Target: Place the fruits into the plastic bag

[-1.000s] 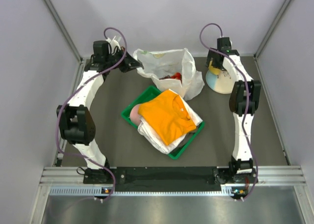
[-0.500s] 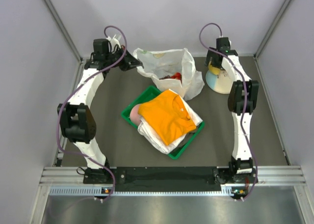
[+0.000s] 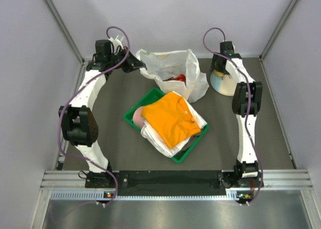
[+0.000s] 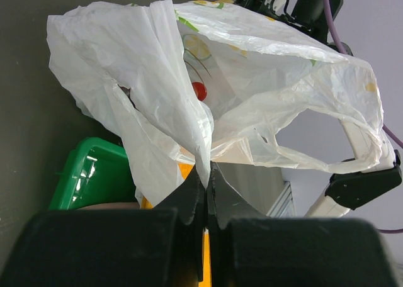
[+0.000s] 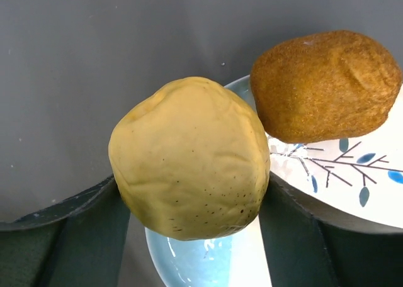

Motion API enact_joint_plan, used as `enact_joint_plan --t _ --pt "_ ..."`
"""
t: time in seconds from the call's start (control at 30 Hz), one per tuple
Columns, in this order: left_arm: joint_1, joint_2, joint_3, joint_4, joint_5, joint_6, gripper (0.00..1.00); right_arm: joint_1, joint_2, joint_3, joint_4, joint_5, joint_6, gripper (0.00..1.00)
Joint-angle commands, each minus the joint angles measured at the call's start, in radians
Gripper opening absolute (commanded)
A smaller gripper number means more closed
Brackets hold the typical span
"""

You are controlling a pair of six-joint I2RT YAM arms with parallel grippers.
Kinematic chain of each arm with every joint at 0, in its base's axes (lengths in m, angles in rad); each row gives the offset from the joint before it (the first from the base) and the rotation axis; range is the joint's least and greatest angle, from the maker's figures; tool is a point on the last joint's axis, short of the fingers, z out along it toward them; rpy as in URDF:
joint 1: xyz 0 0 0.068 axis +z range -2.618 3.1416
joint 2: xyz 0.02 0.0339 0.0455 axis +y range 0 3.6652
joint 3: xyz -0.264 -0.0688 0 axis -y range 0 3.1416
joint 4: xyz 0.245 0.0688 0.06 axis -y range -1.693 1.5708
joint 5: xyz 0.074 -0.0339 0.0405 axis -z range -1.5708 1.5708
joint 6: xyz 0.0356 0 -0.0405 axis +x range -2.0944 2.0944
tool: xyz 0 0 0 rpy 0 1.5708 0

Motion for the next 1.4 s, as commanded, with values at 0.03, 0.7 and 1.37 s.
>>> enact_joint_plan --t 0.03,0.7,1.37 --pt "0.005 -0.002 0.023 0.021 0.011 0.012 0.0 -0.011 -0.072 -0.025 0.078 -0.022 -0.013 0.64" --pt "0.003 -0.036 -0.037 0.092 0.025 -0.031 0.0 -0.01 -0.486 -0.335 0.279 -0.129 -0.01 0.44" --pt "-0.009 -0.054 -0.066 0.124 0.046 -0.044 0.0 0.035 -0.802 -0.377 0.333 -0.299 -0.037 0.4"
